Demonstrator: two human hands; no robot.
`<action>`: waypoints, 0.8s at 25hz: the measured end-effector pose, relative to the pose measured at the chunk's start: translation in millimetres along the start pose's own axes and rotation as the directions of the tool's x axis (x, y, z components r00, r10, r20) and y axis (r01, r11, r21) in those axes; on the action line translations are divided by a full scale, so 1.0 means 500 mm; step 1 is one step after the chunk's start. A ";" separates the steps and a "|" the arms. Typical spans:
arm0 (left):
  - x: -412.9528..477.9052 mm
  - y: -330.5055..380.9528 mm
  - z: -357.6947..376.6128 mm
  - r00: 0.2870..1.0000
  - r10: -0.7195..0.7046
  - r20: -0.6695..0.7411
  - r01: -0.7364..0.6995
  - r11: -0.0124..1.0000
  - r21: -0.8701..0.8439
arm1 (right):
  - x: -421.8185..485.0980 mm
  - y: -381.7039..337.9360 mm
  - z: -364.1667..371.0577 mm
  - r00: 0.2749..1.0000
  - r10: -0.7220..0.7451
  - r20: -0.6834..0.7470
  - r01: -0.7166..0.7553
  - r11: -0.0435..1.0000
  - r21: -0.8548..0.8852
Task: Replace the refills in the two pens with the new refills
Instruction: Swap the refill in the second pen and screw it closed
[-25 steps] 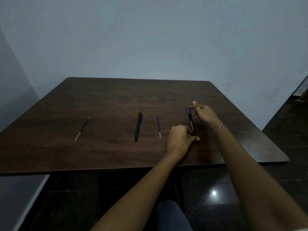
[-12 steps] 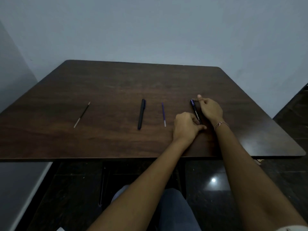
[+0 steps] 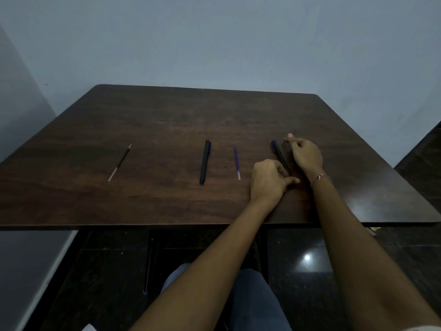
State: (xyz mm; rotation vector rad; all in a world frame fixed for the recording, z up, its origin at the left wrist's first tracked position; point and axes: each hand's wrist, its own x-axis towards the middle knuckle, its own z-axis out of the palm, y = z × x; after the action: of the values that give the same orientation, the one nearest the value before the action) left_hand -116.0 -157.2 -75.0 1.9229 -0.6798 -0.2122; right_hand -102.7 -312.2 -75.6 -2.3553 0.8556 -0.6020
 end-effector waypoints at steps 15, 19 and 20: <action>0.029 0.002 -0.151 0.966 0.007 -0.260 0.013 0.997 0.074 | -0.109 -0.107 -0.045 0.856 -0.136 -0.499 0.340 0.874 0.346; 0.074 -0.037 -0.257 0.914 -0.051 -0.402 0.138 0.972 0.189 | -0.188 -0.229 0.010 0.912 -0.278 -0.302 0.379 0.854 0.356; 0.081 -0.048 -0.278 0.902 -0.068 -0.426 0.170 0.964 0.206 | -0.206 -0.255 0.033 0.924 -0.321 -0.208 0.375 0.867 0.327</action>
State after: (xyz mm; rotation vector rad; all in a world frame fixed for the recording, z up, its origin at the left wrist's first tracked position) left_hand -13.5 -63.6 -28.2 2.1509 -0.3088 0.2133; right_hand -109.8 -154.3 -29.5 -2.1488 0.3286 -1.0018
